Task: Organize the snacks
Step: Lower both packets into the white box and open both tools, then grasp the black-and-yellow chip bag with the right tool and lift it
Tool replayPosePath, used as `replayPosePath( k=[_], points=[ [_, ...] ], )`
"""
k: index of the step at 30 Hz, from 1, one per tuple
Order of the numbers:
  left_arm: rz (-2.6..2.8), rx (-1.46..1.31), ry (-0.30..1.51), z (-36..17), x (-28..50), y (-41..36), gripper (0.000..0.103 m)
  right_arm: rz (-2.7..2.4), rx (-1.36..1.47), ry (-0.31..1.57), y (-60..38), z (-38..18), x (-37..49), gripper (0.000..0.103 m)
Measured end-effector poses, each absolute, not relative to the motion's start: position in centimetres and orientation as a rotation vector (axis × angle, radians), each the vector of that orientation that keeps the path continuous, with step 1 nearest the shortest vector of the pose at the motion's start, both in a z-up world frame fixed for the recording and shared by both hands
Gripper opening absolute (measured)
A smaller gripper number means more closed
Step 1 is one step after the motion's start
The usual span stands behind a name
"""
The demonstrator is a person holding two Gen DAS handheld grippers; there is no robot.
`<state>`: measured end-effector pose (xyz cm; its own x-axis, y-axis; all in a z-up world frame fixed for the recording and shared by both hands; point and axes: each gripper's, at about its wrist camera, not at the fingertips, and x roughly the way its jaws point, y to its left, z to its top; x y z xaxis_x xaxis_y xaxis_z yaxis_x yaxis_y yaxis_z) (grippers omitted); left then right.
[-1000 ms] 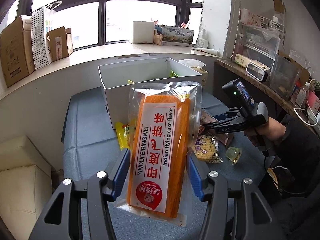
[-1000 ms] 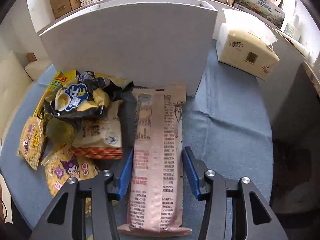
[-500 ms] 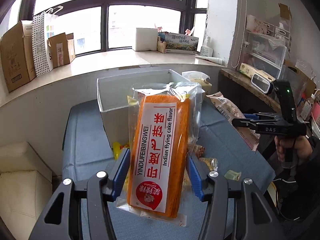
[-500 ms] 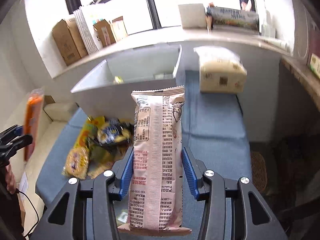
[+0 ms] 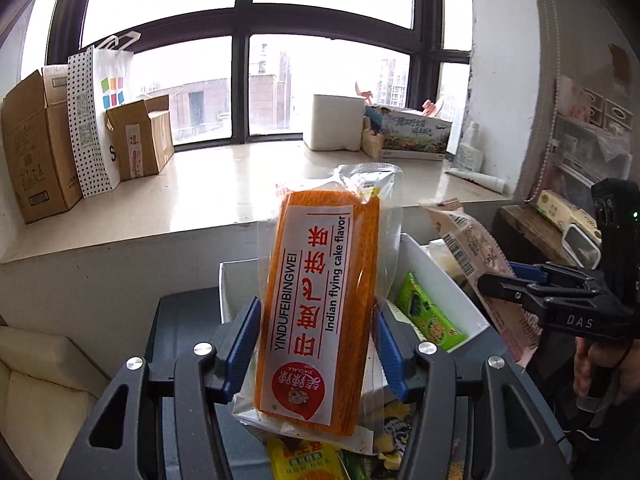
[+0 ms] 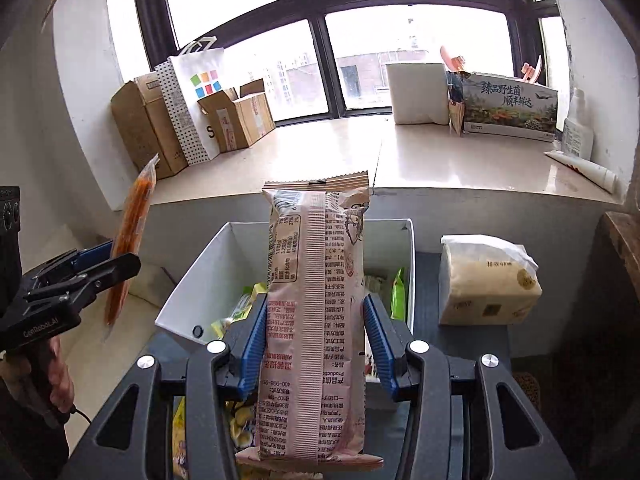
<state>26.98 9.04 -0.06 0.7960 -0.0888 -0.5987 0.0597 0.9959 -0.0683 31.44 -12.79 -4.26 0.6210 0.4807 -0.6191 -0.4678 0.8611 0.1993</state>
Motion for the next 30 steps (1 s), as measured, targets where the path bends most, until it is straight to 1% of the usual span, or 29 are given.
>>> replayPosePath(
  k=[5, 6, 7, 8, 9, 10, 11, 12, 17, 21, 30],
  points=[
    [-0.009, -0.013, 0.738, -3.9, 31.7, 9.6, 0.060, 0.490, 0.009, 0.788, -11.4, -5.9, 36.7, 0.051],
    [-0.008, -0.003, 0.748, -4.6, 32.1, 9.5, 0.064, 0.478, 0.003, 0.795, -11.3, -6.3, 37.2, 0.051],
    [-0.009, 0.001, 0.756, -5.1, 32.4, 9.5, 0.075, 0.473, -0.006, 0.798, -11.1, -6.6, 37.7, 0.052],
    [-0.005, 0.003, 0.762, -5.5, 32.6, 9.4, 0.083, 0.473, -0.012, 0.801, -10.9, -6.8, 38.1, 0.053],
    [0.003, 0.005, 0.759, -5.8, 32.5, 9.4, 0.093, 0.468, -0.019, 0.807, -10.7, -6.9, 38.5, 0.056],
    [0.001, -0.003, 0.747, -5.8, 32.4, 9.6, 0.099, 0.444, -0.025, 0.801, -10.7, -7.0, 38.6, 0.076],
    [-0.006, -0.018, 0.738, -5.8, 32.3, 9.8, 0.101, 0.424, -0.026, 0.784, -10.7, -6.9, 38.4, 0.099],
    [-0.015, -0.031, 0.733, -5.6, 32.1, 9.9, 0.103, 0.425, -0.024, 0.760, -10.8, -6.7, 38.2, 0.103],
    [0.001, -0.057, 0.731, -4.7, 31.4, 10.3, 0.103, 0.414, -0.114, 0.745, -10.0, -6.4, 37.1, 0.103],
    [0.010, -0.068, 0.711, -3.7, 30.0, 10.6, 0.103, 0.450, -0.077, 0.732, -10.6, -5.9, 35.6, 0.103],
    [0.013, -0.009, 0.650, -1.4, 21.9, 10.2, 0.103, 0.531, 0.018, 0.693, -14.1, -5.1, 28.2, 0.103]
  ],
)
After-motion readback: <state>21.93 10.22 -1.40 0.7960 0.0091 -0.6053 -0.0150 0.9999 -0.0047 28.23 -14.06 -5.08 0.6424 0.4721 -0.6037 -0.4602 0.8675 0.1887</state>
